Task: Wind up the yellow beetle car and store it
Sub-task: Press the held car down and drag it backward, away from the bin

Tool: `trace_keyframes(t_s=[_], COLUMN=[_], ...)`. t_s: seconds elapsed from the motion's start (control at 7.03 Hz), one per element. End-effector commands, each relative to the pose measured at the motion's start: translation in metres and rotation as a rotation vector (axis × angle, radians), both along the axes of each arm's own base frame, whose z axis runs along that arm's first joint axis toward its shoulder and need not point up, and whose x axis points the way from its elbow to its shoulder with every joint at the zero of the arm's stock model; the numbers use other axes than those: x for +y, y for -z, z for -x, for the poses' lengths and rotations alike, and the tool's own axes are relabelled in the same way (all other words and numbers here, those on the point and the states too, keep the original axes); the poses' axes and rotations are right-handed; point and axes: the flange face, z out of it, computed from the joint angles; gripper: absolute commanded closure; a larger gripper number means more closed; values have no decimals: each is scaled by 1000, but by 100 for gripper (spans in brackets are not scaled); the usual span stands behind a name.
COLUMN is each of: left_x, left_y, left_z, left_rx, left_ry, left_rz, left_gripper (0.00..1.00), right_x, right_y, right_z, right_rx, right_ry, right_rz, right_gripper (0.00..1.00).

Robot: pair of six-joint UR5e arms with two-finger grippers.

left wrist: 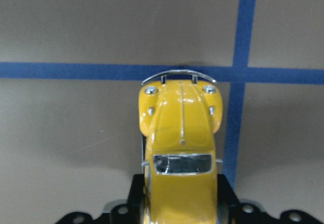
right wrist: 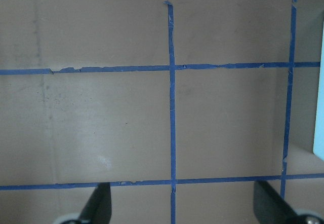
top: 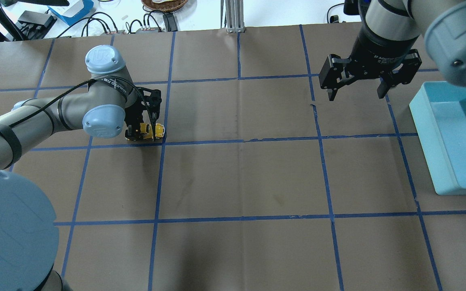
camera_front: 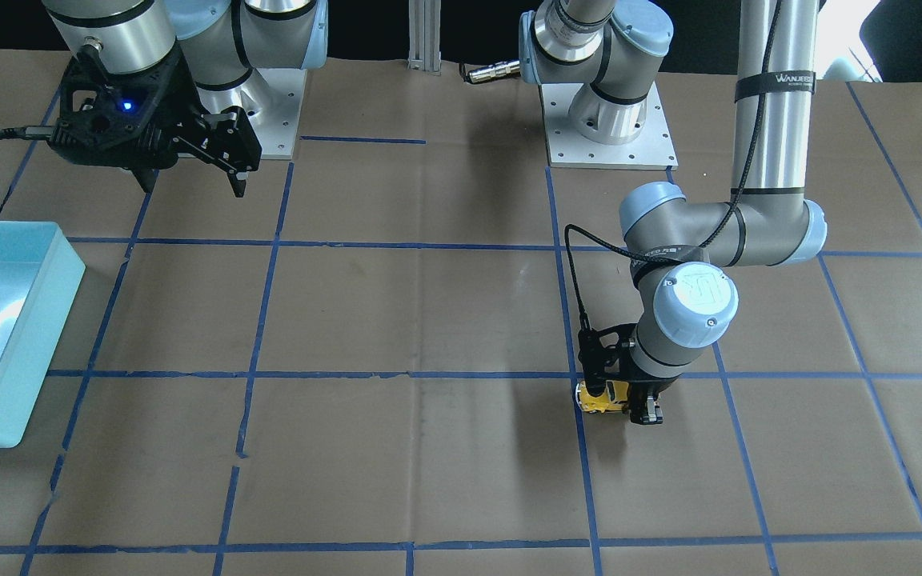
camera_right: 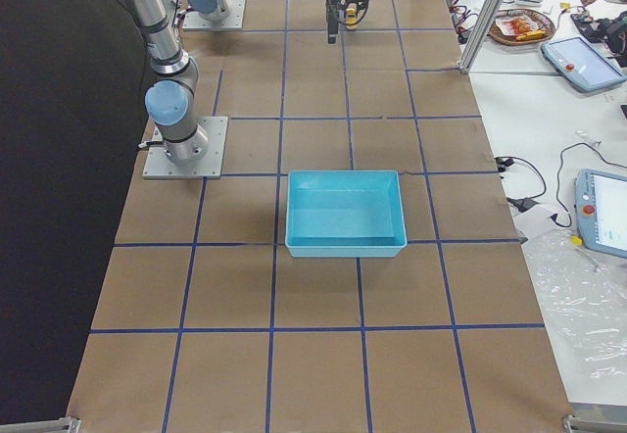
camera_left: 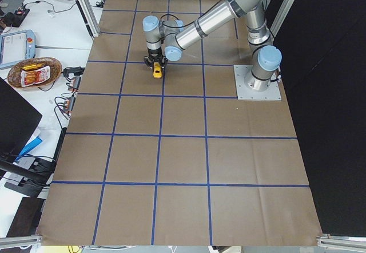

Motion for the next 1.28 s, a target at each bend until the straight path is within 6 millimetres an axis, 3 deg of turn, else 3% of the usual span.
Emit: trace_keyframes(t_s=[0.0,0.43,1.14], left_x=[1,3,2], left_y=[3,3,7], left_z=[-5,-6,-31], left_rx=[1,0,5], left_ry=[-1,4,-22], left_rz=[-8,-10,-19], left_gripper=[100,100,100], right_x=[1,1,1], right_y=[0,1,1], right_z=[-1,0,-1], right_rx=[0,0,0], right_ry=[-2,0,-2], right_rz=[0,-4,-4], right_gripper=[1,1,1])
